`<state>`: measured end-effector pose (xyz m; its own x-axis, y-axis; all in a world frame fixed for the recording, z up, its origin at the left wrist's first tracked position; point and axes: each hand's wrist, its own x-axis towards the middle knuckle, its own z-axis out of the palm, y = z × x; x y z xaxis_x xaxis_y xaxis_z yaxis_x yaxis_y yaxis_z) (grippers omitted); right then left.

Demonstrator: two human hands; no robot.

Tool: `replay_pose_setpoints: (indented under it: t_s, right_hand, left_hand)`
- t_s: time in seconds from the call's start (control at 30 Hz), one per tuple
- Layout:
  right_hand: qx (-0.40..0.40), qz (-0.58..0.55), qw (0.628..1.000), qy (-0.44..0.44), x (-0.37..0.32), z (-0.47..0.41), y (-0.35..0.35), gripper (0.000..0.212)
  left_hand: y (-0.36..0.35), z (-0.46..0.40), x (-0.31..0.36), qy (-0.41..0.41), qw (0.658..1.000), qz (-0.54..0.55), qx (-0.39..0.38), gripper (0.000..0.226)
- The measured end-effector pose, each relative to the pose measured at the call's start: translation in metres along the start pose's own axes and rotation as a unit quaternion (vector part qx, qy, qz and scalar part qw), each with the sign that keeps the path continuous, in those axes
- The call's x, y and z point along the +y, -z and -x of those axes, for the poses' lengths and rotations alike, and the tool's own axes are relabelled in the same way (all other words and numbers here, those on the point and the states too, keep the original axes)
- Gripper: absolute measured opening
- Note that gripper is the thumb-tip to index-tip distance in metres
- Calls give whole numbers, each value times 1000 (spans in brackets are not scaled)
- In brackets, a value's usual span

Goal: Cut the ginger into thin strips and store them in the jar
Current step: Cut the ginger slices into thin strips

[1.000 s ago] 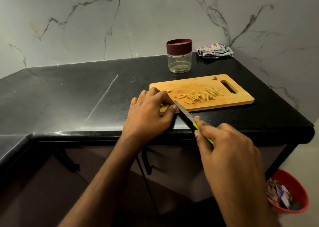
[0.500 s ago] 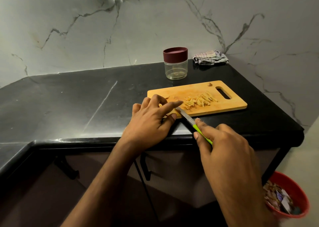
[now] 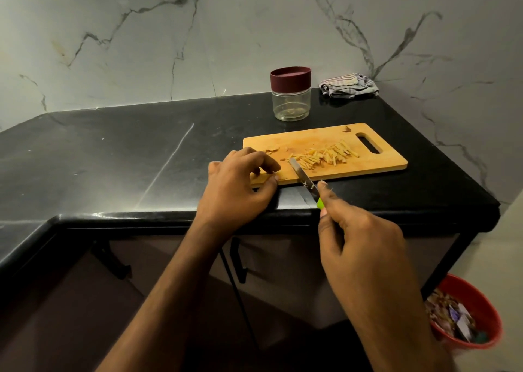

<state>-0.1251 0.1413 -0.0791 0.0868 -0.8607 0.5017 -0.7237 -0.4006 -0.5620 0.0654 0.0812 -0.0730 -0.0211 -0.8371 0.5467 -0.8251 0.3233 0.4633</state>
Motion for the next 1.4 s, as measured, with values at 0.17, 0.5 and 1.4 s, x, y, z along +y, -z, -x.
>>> replay_pose_setpoints:
  t_s: [0.17,0.5,1.4]
  right_hand:
    - [-12,22,1000,1,-1,0,-1,44]
    - [-8,21,1000,9,0,-1,-4,40]
    - [-73,50,996,-15,-14,-9,-3,45]
  left_hand:
    - [-2,-2,-2,-8,1000,0,5,9]
    - [-3,-2,1,-27,999,-26,5,4]
    - [-3,-8,-3,-31,999,34,-18,15]
